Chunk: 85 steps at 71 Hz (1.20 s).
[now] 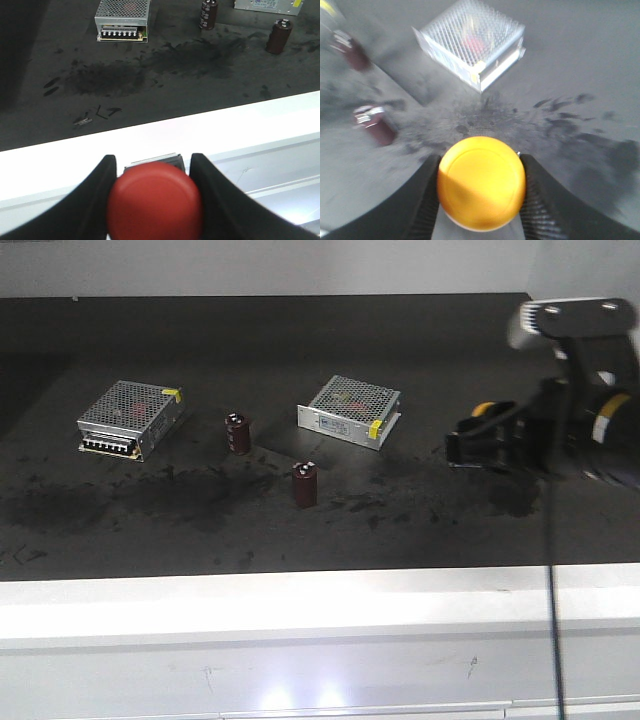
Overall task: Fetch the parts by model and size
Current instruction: 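Lift the yellow-capped push button with the right gripper and withdraw, then drive the base to the bench with the red tray, holding both buttons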
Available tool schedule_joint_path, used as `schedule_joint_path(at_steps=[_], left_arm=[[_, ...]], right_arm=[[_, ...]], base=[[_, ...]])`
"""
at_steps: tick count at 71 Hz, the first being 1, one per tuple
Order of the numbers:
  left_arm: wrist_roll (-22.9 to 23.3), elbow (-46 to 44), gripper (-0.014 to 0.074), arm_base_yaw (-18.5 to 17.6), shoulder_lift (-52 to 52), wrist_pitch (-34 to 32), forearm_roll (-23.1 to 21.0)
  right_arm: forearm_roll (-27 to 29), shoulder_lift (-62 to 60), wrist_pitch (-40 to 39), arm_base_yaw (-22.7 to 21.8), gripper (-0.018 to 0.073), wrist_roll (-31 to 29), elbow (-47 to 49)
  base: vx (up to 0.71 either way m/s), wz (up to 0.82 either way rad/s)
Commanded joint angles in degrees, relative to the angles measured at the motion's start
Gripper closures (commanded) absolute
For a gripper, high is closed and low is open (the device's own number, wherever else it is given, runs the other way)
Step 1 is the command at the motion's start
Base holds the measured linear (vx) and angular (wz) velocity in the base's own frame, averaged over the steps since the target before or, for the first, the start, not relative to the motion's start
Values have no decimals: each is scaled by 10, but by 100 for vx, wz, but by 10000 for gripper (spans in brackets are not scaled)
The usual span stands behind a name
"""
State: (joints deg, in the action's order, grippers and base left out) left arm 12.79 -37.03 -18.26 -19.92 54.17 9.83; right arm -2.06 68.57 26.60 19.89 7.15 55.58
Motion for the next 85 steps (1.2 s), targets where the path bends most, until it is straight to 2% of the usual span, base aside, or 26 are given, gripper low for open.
schedule_joint_path(at_steps=[1, 20, 43, 85], left_arm=[[1, -14, 594, -1, -7, -37, 4], [1, -14, 594, -1, -7, -37, 4], [1, -14, 594, -1, -7, -37, 4], [1, -14, 594, -1, -7, -37, 4]], right_arm=[[-7, -83, -71, -2, 569, 0, -33], [-7, -277, -90, -2, 569, -25, -150], [2, -453, -39, -2, 569, -23, -250], [-3, -479, -17, -2, 569, -24, -263]], base=[[0, 0], [0, 0], [0, 0], [0, 0]])
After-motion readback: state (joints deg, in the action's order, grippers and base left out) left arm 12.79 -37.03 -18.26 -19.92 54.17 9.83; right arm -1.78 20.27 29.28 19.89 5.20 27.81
